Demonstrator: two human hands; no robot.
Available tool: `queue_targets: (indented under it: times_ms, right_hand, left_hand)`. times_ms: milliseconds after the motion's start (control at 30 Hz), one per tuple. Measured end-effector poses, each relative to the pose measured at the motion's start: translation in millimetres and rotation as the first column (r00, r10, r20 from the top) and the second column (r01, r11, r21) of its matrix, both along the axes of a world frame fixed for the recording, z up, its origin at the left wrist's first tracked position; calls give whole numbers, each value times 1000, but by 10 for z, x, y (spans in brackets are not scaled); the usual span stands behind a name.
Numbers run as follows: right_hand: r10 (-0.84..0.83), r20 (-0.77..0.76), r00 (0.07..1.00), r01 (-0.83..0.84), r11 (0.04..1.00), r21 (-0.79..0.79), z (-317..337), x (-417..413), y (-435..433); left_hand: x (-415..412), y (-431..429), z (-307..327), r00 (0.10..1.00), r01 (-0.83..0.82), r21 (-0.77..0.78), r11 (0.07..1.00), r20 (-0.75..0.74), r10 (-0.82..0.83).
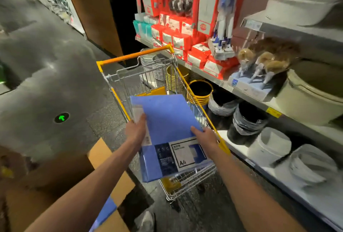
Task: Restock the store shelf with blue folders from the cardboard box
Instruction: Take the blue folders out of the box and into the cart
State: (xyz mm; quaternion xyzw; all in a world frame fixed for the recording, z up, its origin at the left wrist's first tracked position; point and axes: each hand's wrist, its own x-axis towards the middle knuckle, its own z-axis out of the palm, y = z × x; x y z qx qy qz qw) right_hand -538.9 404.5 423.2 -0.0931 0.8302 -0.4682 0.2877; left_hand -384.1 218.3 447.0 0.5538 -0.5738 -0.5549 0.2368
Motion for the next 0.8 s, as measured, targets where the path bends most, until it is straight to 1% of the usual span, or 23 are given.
queue_targets:
  times_ms: [100, 167, 267, 300, 367, 467, 633, 800]
  right_hand:
    - [11, -39, 999, -9, 999, 52, -79, -177, -87]
    - [29, -38, 999, -26, 996, 85, -184, -340, -175]
    - [132, -35, 991, -122, 972, 200, -352, -552, -356]
    - [141, -28, 990, -131, 964, 233, -464, -661, -462]
    - [164, -34, 986, -147, 945, 292, -576, -798, -614]
    - [174, -24, 985, -154, 923, 352, -819, -1058, -925]
    - [60, 66, 996, -80, 924, 373, -1137, -1439, -1418]
    - [-11, 135, 991, -47, 909, 415, -1505, -1653, -1690]
  left_hand:
    - [-251, -116, -157, 997, -28, -3, 1000, 65, 28]
    - [-453, -183, -248, 998, -39, 12, 999, 42, 39]
    - [-776, -347, -447, 998, -66, 25, 998, 18, 65]
    - [-922, -434, -517, 998, -59, 24, 998, 22, 59]
    - [-1138, -575, -682, 996, -67, 18, 998, 57, 66]
    - [-1502, -881, -1028, 991, -71, 54, 996, 115, 65]
    - [-2000, -1310, -1599, 976, -14, 141, 990, 216, -17]
    - [-2415, -1482, -2087, 947, 35, 212, 977, 304, -100]
